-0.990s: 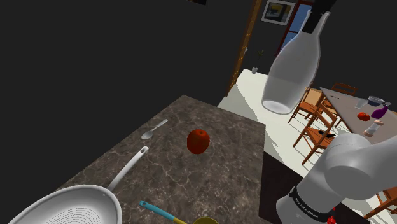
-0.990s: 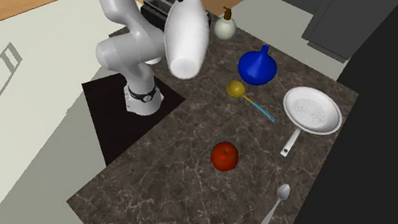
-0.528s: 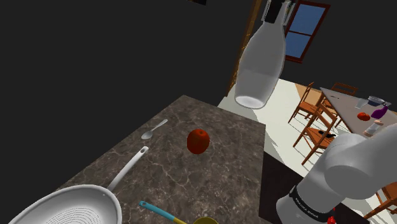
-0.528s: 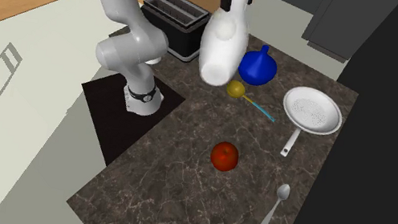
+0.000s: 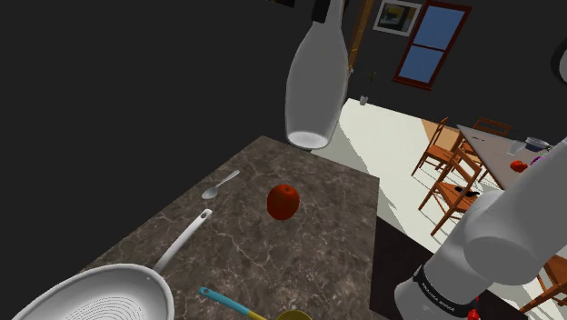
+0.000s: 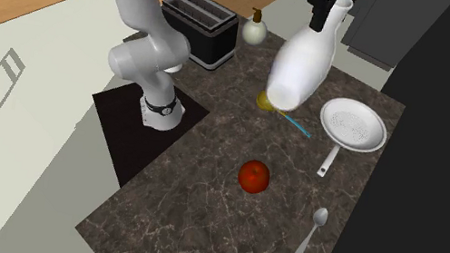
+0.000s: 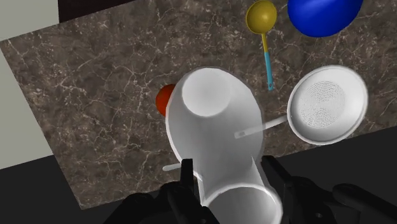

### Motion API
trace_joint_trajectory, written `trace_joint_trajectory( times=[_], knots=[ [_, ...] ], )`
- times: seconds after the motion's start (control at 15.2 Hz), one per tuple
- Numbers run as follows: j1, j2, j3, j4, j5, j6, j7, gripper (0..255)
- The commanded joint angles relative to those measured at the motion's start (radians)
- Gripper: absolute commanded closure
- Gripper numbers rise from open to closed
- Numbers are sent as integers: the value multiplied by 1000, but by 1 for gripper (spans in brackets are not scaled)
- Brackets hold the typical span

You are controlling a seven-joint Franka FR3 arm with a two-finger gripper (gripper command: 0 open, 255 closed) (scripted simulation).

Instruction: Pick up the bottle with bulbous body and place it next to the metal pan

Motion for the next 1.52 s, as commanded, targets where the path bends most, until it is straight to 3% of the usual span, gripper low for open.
trace_joint_trajectory(
  times=[0.0,0.13,0.66,1.45],
  knots=[
    [21,104,49,116,-48,-20,55,255],
    [73,248,104,280,-135,-62,117,255],
    [27,102,57,-18,-47,111,70,255],
    [14,-17,27,-318,8,306,31,255]
  ],
)
